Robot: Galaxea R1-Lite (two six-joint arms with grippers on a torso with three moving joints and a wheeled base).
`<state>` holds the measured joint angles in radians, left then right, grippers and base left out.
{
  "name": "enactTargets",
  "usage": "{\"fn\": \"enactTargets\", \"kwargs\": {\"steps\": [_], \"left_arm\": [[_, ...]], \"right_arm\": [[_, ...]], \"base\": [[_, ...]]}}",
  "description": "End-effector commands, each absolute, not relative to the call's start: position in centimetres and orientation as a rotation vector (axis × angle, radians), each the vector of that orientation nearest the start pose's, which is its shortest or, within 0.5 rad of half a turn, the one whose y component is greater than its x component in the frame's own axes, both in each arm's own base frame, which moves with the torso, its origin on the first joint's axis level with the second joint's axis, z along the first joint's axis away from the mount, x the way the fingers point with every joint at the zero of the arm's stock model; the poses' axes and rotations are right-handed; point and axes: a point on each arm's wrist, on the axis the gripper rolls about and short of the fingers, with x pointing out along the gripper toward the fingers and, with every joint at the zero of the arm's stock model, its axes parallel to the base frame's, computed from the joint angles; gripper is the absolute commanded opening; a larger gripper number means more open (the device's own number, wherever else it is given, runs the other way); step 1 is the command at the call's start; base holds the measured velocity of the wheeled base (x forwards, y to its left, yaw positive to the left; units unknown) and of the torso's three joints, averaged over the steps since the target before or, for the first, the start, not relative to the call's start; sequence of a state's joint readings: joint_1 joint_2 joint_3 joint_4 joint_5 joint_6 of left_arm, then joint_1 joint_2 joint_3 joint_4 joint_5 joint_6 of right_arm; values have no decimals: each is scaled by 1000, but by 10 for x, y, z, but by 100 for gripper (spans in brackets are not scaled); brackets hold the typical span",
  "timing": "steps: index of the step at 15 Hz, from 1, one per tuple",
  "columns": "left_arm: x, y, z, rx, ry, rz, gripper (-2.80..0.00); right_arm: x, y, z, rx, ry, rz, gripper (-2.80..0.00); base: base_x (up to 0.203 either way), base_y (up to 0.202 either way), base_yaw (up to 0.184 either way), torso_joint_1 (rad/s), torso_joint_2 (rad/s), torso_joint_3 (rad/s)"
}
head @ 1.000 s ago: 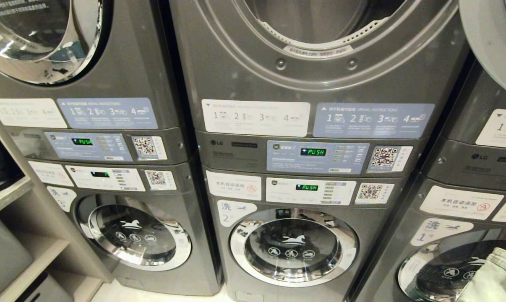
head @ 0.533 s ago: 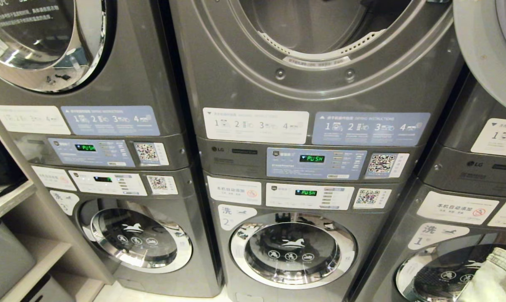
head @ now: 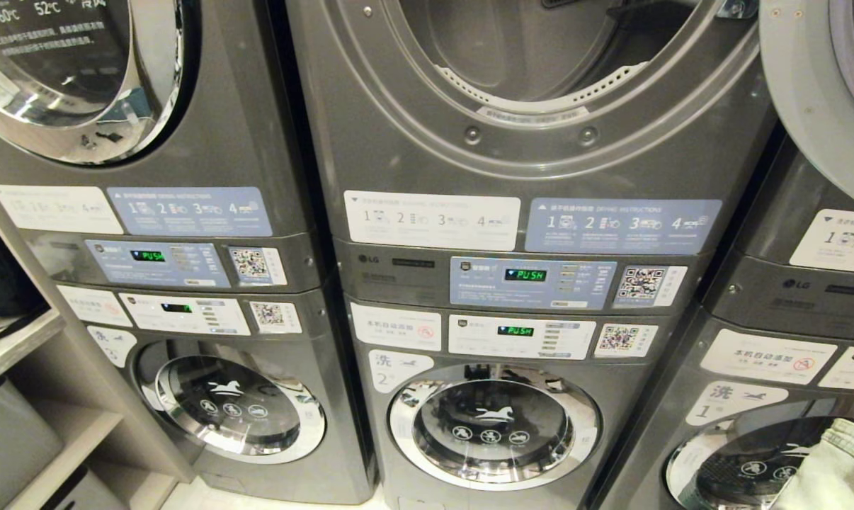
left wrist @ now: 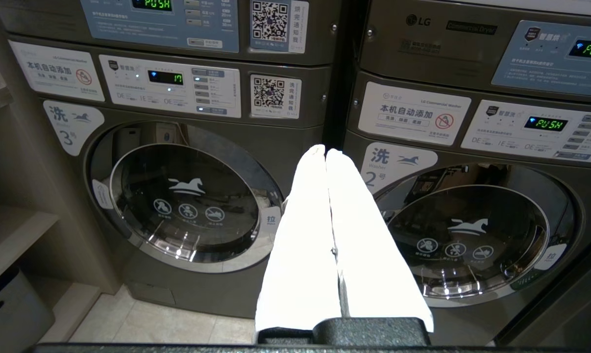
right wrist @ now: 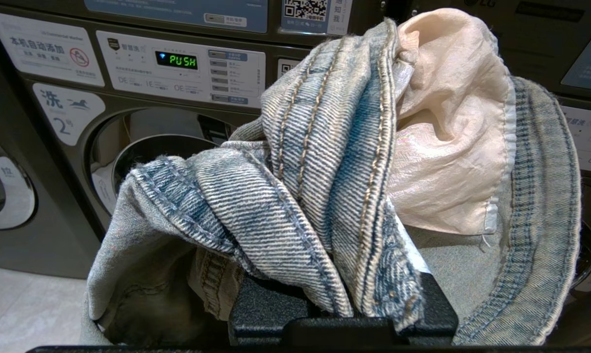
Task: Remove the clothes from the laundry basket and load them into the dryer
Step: Put the clothes in the dryer
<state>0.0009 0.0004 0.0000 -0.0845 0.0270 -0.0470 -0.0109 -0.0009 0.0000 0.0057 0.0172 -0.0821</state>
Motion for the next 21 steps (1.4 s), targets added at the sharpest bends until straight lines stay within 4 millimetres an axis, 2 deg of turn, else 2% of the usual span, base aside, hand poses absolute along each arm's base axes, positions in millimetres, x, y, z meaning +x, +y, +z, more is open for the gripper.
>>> {"fn": "enactTargets", "kwargs": {"steps": [1,21], "left_arm": [[-21,1,76,-48,-59,28,-280],[-21,1,76,-48,-57,28,-280]], "right_arm": [[-23,1,74,-83,7,8,-280],[-23,1,75,-78,6,8,-280]], "base": [[0,0,0,78,-160,-83],[0,0,0,61,-116,-56]]}}
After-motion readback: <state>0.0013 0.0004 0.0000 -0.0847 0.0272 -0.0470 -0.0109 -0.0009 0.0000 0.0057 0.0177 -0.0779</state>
